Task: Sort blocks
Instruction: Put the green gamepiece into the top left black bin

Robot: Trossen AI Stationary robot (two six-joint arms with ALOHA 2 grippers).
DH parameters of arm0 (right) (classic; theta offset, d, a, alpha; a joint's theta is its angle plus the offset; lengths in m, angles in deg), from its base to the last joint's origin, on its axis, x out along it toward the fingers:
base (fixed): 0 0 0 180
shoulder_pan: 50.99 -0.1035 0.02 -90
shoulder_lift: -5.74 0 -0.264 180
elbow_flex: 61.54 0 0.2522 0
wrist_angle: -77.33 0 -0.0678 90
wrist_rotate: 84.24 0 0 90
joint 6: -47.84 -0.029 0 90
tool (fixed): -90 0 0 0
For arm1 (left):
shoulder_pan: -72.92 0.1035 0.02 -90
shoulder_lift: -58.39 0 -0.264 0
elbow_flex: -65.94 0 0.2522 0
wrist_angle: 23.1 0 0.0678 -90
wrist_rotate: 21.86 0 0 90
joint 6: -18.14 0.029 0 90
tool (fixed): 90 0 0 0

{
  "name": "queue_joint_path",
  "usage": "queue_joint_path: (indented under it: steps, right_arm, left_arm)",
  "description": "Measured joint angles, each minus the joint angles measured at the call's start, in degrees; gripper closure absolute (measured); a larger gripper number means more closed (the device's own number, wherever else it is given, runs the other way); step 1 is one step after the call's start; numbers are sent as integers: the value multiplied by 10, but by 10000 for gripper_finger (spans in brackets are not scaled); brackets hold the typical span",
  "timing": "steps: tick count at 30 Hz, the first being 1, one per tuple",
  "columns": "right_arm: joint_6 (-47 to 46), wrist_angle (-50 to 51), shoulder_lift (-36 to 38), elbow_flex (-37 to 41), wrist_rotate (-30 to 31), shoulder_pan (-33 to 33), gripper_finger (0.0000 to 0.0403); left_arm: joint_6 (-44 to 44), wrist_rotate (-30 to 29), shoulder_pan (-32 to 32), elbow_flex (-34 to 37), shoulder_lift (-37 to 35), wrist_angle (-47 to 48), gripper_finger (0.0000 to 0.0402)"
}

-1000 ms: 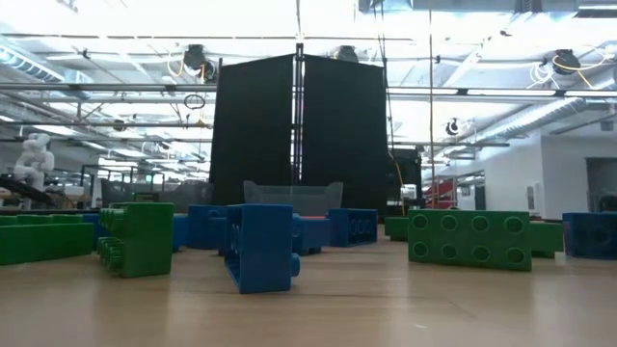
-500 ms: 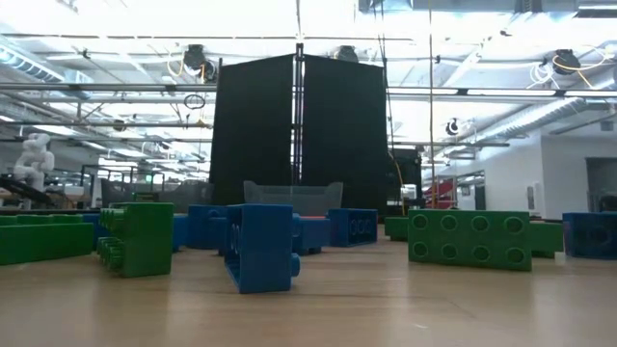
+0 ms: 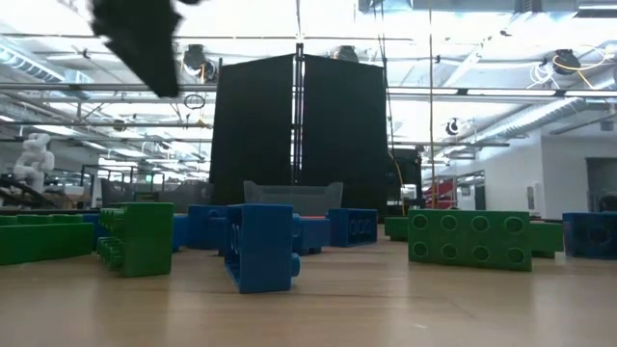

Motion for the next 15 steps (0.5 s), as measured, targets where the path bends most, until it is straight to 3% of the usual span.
queue_joint_path:
  steps: [6, 15]
  right_arm:
    - [3, 10, 0, 0, 0, 0, 403]
    - [12, 10, 0, 0, 0, 0, 403]
  left_arm:
    - [48, 24, 84, 0, 35, -72, 178]
    - [103, 98, 103, 1, 127, -132, 178]
